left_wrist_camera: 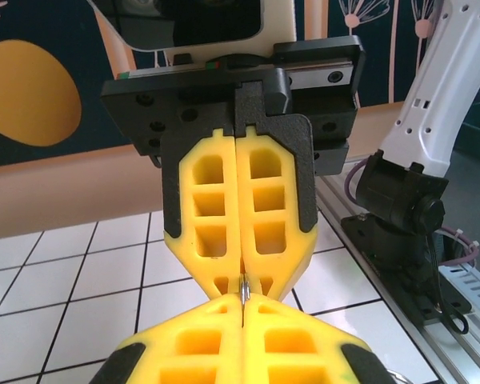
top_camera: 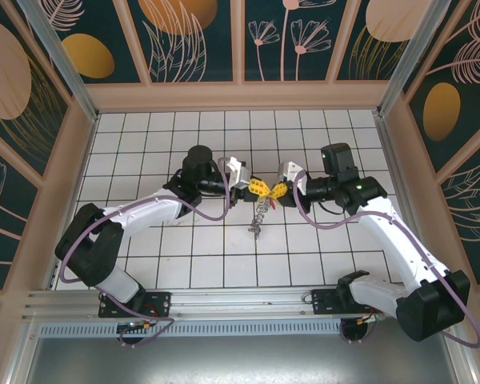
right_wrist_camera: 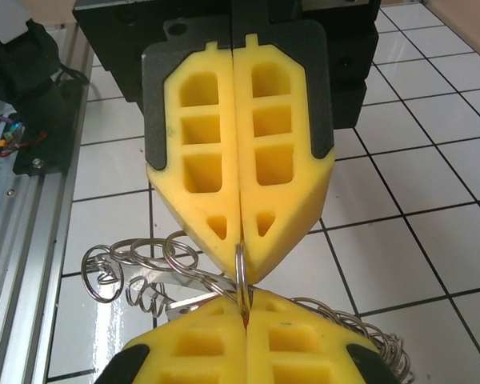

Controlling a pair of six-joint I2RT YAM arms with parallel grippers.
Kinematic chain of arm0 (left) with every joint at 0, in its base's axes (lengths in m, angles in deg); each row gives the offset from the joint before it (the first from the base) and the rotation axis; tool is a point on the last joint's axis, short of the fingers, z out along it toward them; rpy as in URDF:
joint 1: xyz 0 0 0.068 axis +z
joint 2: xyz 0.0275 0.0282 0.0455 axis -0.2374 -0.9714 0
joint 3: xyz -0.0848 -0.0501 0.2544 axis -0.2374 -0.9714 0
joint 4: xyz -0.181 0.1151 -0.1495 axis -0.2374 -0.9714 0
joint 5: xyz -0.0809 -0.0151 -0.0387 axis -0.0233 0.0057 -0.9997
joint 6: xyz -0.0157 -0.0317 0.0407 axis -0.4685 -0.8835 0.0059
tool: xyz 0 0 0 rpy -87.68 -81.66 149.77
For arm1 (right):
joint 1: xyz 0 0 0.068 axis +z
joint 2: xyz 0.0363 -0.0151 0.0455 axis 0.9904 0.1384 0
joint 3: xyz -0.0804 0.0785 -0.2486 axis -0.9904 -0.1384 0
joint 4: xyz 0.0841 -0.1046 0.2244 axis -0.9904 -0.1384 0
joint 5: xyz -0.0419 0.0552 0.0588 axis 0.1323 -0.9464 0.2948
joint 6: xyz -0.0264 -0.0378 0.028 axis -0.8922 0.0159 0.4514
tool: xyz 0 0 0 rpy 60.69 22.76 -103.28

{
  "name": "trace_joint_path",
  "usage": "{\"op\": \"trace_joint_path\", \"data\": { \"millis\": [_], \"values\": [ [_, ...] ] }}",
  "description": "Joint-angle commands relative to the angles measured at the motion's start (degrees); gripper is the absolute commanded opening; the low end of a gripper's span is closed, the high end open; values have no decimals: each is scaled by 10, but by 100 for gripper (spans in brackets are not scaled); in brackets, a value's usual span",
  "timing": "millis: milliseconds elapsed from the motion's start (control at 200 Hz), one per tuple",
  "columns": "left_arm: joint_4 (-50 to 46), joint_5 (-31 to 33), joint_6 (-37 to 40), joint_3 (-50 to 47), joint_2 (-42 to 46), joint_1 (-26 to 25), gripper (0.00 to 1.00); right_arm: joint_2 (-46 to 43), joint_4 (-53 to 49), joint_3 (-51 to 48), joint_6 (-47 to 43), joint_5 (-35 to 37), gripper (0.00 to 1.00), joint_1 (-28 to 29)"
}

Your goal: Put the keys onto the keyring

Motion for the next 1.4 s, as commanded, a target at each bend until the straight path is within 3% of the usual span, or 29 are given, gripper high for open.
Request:
{"op": "trace_joint_path", "data": {
  "millis": [0, 130, 230, 1186, 1396],
  "values": [
    [-89, 13, 66, 50, 7, -5, 22, -6, -2, 1, -26, 25, 0, 11],
    [-261, 41, 182, 94, 0, -6, 27, -14, -5, -1, -32, 46, 0, 11],
    [-317, 72, 212, 118, -8, -6, 27, -11, -4, 3, -31, 52, 0, 11],
    [-360, 71, 197, 158, -28, -6, 23, 26, 26, 11, -9, 133, 0, 39],
    [-362, 55, 191, 168, -40, -10, 14, 26, 47, 2, 6, 133, 0, 41]
  ]
}}
